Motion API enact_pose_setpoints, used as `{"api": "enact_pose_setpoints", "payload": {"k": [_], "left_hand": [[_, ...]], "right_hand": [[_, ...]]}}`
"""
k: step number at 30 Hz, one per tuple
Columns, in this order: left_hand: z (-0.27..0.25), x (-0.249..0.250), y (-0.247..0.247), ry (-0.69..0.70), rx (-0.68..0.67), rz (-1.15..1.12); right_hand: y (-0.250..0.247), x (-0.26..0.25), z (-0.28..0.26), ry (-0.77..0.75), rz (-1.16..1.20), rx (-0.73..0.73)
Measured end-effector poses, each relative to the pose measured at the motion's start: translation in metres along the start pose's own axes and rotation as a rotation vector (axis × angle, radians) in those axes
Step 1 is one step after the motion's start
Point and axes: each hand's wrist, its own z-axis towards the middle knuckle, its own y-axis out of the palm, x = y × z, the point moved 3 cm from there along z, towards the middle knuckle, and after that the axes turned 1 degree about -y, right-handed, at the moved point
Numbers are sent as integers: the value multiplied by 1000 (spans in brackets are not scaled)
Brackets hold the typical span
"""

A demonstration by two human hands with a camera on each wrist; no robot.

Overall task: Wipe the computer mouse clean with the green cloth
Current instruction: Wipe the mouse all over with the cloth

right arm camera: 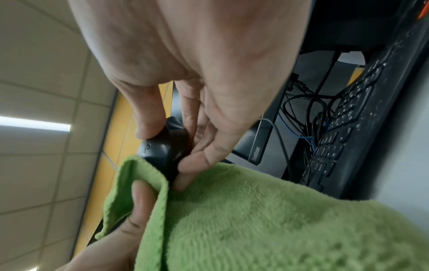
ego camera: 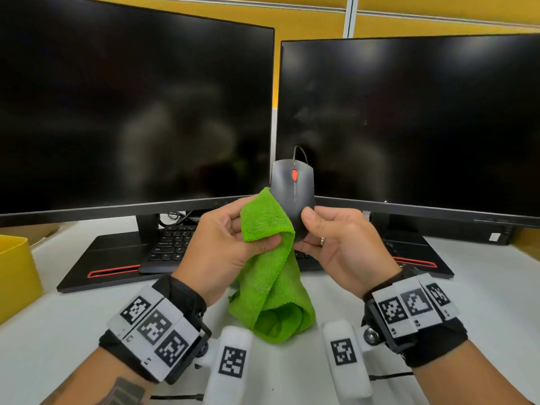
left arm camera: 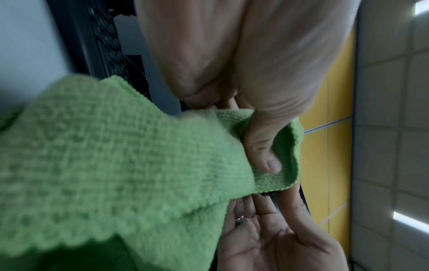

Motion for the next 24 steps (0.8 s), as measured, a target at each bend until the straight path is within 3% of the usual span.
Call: {"api": "enact_pose_setpoints", "payload": {"k": [8, 14, 19, 24], "left_hand": [[-2, 3, 5, 72, 28, 158], [-1, 8, 4, 115, -48, 181], [-2, 8, -1, 96, -50, 164], [1, 7, -4, 49, -59, -30]], "right_hand": [[2, 9, 1, 5, -34, -20], [-3, 6, 2, 31, 39, 2], [-10, 8, 4, 63, 121, -47], [-12, 14, 3, 96, 139, -158]]}}
